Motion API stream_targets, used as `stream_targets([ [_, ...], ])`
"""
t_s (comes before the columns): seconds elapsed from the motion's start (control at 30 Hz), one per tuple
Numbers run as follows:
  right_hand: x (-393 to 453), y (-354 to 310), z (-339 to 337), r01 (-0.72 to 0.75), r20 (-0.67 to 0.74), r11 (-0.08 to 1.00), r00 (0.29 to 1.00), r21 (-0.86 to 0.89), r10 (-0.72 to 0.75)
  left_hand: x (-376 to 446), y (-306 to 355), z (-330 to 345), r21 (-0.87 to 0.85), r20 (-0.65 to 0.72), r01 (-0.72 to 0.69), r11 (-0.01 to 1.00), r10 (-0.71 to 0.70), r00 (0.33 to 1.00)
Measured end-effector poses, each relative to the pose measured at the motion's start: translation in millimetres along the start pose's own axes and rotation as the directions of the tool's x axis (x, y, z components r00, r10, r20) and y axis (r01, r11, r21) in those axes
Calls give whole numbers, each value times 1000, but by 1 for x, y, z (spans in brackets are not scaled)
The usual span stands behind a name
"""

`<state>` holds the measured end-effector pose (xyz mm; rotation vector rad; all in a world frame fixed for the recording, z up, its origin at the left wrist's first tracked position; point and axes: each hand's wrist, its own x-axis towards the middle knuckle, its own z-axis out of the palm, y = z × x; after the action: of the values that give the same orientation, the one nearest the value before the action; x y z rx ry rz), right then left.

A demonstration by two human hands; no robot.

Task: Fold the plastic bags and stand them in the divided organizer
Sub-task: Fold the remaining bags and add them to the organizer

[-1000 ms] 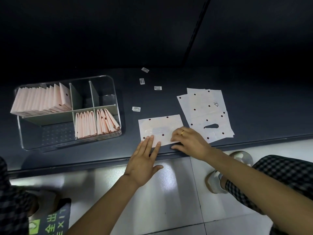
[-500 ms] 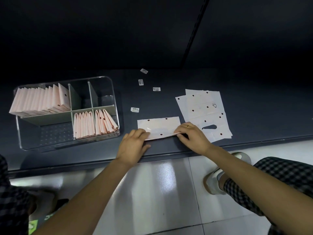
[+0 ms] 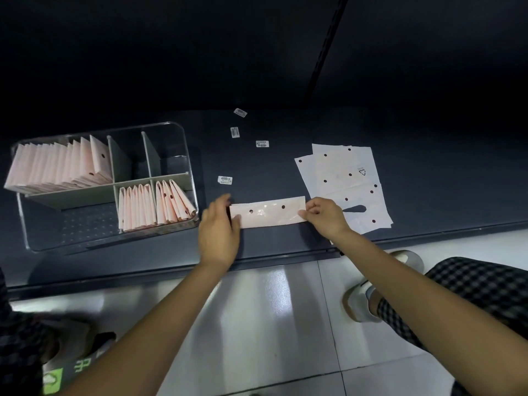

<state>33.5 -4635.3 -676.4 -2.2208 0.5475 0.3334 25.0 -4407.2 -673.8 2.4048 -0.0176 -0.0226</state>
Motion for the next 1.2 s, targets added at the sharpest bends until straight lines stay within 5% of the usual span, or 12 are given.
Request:
stream_targets([
  [0.07,1,-2,0,-25,-9,1000,1000,6,25,-11,10,7,111,-29,-224,968,229,973],
  [0.13,1,-4,1,-41,-9,999,999,6,42,-21,19,18,158,162,-403,902,378,911],
  [0.2,0,-6,1,-52,-12,999,999,0,52,-26,18,33,247,372,-460,853,355,858],
  [0.3,-2,-7,3,-87,-28,996,996,14,87,-23,13,45,417,491,-452,788,223,842],
  [0.53,-43,-10,21,-208,-34,974,977,88,211,-17,6,38,451,484,-531,717,303,821],
  [0.73,-107,-28,38,-287,265,842,947,457,180,-34,-4,20,416,352,-589,693,475,807],
  [0.8,-116,-30,38,-188,305,919,949,346,80,-37,-9,17,380,317,-592,710,502,805],
  [0.9,-111,-22,32,195,142,981,971,7,-194,-39,-13,14,356,258,-600,717,542,800],
  [0.97,-97,-12,24,434,131,879,900,-195,-415,-39,-13,13,329,237,-605,725,557,796],
  [1.03,-81,-3,20,564,278,722,826,-401,-491,-39,-14,12,302,223,-615,728,574,788],
  [1.1,-69,0,23,613,377,652,789,-446,-485,-40,-13,12,293,217,-617,730,578,787],
  [1.2,-62,-3,35,591,343,752,799,-292,-495,-42,-11,9,239,213,-584,776,545,811],
])
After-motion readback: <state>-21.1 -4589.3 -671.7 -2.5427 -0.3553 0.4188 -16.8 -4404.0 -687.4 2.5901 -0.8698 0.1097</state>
